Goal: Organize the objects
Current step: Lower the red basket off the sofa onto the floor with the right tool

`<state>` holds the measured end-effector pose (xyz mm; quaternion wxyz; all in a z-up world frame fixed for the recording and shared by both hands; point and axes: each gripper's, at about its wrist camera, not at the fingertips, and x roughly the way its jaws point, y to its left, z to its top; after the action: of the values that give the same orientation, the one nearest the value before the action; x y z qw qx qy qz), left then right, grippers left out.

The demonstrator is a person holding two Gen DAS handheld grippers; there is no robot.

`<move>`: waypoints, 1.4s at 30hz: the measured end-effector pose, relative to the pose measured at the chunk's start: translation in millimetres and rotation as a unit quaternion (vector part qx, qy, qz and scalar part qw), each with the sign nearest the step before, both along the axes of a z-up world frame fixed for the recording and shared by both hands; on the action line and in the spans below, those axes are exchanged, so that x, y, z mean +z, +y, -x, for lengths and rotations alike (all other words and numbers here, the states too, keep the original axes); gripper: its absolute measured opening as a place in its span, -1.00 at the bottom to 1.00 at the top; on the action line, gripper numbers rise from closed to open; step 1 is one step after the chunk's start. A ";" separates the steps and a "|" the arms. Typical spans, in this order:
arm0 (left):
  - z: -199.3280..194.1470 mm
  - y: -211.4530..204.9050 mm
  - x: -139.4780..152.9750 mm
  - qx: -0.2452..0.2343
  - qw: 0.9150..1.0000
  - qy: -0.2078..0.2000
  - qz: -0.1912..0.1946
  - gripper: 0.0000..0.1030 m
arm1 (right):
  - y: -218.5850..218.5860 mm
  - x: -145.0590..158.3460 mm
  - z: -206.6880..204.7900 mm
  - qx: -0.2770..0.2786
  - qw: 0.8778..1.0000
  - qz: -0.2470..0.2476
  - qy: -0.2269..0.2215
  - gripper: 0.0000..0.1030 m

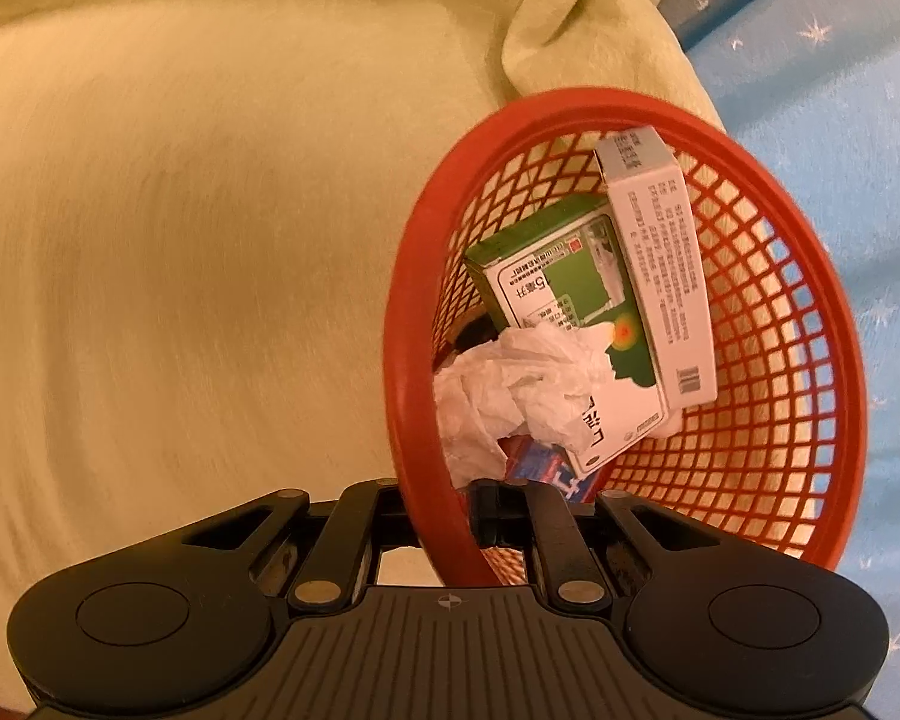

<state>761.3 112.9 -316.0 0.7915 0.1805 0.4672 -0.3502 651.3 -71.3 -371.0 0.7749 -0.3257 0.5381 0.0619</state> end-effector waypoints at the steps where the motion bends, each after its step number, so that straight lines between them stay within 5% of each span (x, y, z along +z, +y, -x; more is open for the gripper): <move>1: 1.4 1.4 -4.0 0.007 1.000 0.005 0.000 0.06 | -1.7 -2.6 6.6 0.002 1.000 -0.001 0.001 -0.87; 16: 27.0 6.1 -44.0 0.067 0.996 0.065 0.000 0.06 | -12.0 5.2 25.2 0.016 1.000 -0.006 0.011 -0.87; 42: 31.1 4.0 -48.9 0.071 0.994 0.078 -0.003 0.06 | -10.3 14.8 32.8 0.052 0.998 -0.026 0.023 -0.87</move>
<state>730.2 117.0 -364.9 0.7751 0.1214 0.5398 -0.3052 618.5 -81.6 -356.3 0.7667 -0.3310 0.5362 0.1232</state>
